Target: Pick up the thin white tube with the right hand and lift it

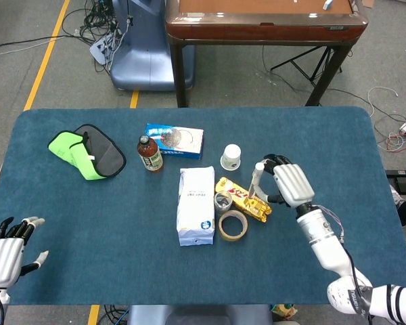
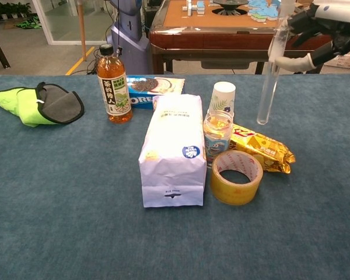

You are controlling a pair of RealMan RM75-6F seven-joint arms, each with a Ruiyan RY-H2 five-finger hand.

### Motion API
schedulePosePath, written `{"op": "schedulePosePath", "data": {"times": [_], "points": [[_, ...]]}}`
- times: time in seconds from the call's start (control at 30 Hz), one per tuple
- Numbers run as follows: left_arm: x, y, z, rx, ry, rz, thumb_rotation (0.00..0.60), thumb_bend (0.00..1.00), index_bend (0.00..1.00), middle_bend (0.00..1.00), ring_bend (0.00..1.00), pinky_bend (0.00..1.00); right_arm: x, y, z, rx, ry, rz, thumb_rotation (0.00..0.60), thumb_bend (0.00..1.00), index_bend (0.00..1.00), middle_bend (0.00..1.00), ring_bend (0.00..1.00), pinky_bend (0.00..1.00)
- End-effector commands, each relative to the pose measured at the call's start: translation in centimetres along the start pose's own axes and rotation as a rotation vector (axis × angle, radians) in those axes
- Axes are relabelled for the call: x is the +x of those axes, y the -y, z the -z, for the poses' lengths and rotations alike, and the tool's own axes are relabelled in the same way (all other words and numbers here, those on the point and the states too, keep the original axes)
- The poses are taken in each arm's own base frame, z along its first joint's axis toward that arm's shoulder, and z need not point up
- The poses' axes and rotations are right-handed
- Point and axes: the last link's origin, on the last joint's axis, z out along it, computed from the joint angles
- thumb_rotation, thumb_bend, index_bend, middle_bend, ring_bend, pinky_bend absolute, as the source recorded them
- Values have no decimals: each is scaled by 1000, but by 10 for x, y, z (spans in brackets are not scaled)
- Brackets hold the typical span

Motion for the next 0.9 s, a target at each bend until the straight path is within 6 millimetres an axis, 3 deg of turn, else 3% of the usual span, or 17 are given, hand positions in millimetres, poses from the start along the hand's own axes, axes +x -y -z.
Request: {"op": "schedulePosePath", "data": {"times": [0.03,0.17,0.4,0.9], "points": [[-1,-1,0,-1,2,1,600,239,243,224,296,80,2,-5,0,5,-77,142,600,541,675,390,194,176],[-2,-1,0,-2,8,0,600,239,243,224,296,80,-2,-2,2,13,-82,139,600,541,675,390,194,177],[0,1,1,5,7,-3,600,239,243,224,296,80,-7,21,-1,31,44,-204,600,541,675,390,193,177],[-1,6,3,13,7,3,600,238,243,224,296,80,-14,44,-17,114,10,-216,600,541,675,390,193,177]]}}
